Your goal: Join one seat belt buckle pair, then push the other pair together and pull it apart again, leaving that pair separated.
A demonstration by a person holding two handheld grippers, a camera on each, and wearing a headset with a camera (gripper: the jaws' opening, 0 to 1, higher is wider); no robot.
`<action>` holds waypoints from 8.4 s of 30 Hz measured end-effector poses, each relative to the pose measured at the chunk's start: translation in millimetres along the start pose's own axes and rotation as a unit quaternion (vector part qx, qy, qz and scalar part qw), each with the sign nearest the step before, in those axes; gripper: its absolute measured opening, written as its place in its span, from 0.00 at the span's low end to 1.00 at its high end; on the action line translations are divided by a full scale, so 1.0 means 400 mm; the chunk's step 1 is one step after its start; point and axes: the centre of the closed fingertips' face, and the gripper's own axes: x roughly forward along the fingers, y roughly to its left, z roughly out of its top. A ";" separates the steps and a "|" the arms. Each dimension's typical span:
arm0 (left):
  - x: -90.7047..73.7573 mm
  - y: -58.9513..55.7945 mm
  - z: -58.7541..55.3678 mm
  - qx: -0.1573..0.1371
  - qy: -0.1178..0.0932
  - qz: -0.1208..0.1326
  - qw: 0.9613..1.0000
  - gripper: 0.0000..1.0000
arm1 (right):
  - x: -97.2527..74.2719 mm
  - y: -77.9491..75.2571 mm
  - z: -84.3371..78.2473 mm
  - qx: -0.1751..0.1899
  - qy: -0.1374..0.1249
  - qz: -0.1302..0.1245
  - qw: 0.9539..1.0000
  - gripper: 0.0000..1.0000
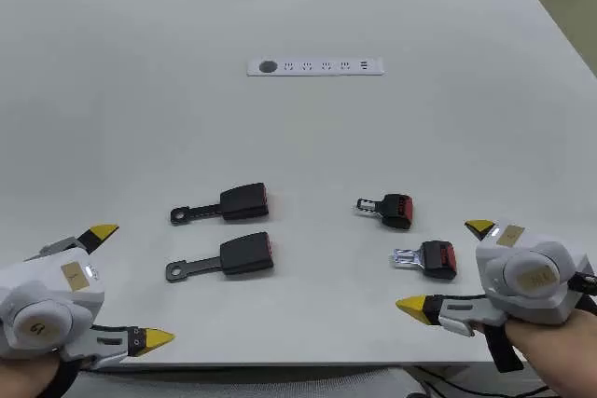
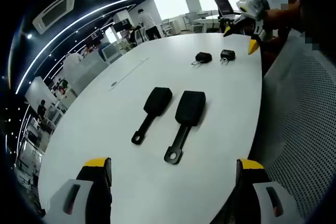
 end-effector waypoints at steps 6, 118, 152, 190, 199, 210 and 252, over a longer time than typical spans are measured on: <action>-0.002 0.004 0.004 -0.001 -0.005 0.003 1.000 0.99 | -0.003 0.001 0.006 -0.004 -0.002 -0.002 1.000 0.88; 0.311 -0.120 0.144 0.106 0.056 -0.224 0.967 0.34 | 0.113 -0.067 -0.145 -0.184 0.164 0.214 0.945 0.37; 0.313 -0.126 0.144 0.111 0.074 -0.240 0.962 0.33 | 0.140 0.001 -0.081 -0.188 0.146 0.204 0.949 0.36; 0.318 -0.137 0.147 0.141 0.090 -0.258 0.952 0.33 | 0.321 0.231 0.133 -0.223 0.078 0.237 0.942 0.36; 0.318 -0.137 0.147 0.140 0.093 -0.260 0.951 0.33 | 0.321 0.255 0.142 -0.237 0.069 0.244 0.938 0.36; 0.321 -0.142 0.150 0.148 0.093 -0.271 0.947 0.33 | 0.329 0.263 0.150 -0.218 0.053 0.257 0.940 0.34; 0.319 -0.137 0.151 0.138 0.083 -0.268 0.950 0.32 | 0.342 0.284 0.170 -0.228 0.054 0.256 0.938 0.35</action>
